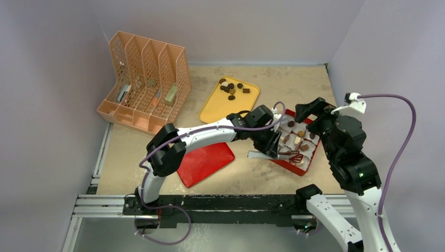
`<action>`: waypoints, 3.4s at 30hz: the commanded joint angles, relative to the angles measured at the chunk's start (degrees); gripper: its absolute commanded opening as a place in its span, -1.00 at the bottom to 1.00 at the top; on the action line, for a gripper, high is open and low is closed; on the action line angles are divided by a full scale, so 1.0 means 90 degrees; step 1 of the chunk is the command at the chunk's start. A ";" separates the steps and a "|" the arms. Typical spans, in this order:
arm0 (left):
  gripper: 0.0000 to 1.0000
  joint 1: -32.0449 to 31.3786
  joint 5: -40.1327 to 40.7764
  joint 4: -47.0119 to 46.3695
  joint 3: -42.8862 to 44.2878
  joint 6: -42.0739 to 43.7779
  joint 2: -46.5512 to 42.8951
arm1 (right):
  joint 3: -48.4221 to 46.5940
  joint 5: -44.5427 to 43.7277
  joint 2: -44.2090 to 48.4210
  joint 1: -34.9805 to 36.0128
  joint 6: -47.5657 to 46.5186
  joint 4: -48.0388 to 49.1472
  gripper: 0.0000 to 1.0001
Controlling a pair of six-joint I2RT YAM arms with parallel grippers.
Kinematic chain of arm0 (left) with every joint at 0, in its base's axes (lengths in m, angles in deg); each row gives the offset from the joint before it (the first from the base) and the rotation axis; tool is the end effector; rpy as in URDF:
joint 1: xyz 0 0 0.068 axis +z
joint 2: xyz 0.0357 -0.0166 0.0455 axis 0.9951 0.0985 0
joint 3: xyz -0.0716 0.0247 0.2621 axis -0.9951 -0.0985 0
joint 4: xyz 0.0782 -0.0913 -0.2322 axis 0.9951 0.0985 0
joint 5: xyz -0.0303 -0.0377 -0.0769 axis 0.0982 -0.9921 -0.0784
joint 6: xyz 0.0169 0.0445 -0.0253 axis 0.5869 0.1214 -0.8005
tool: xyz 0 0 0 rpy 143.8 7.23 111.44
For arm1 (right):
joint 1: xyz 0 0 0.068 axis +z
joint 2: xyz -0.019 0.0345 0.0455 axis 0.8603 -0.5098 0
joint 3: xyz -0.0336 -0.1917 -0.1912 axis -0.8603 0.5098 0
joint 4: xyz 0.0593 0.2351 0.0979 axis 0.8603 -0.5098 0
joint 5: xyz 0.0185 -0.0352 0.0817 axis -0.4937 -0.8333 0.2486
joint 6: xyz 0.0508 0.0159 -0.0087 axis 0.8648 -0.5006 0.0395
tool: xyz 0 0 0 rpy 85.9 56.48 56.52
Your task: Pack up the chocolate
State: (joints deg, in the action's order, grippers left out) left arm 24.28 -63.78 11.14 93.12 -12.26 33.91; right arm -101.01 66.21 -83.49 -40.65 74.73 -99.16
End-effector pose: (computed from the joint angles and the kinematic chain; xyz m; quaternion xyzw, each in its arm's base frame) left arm 0.2168 -0.4091 0.2379 0.3043 0.8542 -0.4111 0.0937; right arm 0.1066 0.0224 0.4248 0.2119 0.7100 0.1598 0.6523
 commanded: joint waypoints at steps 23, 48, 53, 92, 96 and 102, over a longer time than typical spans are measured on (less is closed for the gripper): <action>-0.39 0.0791 0.2775 -0.1026 -0.1131 -0.0148 -0.2288 | -0.0171 -0.0020 0.0155 0.0012 0.0127 0.0241 0.92; -0.32 0.0913 0.4671 -0.2610 -0.0087 0.0878 0.0196 | -0.0230 -0.0019 0.0155 0.0012 0.0080 0.0251 0.92; -0.31 0.0916 0.4741 -0.2667 0.0457 0.0934 0.0993 | -0.0234 0.0030 0.0205 0.0019 0.0079 0.0119 0.92; 0.07 0.1128 0.4745 -0.0437 -0.0747 0.0634 -0.1237 | 0.0095 0.0174 0.0340 0.0014 0.0174 0.0160 0.93; -0.04 0.1121 0.4511 0.0042 -0.1303 0.0791 -0.1741 | 0.0065 0.0171 0.0331 0.0018 0.0148 0.0152 0.93; -0.13 0.1112 0.3962 0.0586 -0.1974 0.1060 -0.2326 | 0.0064 0.0170 0.0300 0.0012 0.0136 0.0186 0.93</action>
State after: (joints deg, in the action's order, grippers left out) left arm 34.35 -24.64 12.52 77.52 -4.61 17.81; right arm -99.96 67.68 -80.52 -40.65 76.00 -100.03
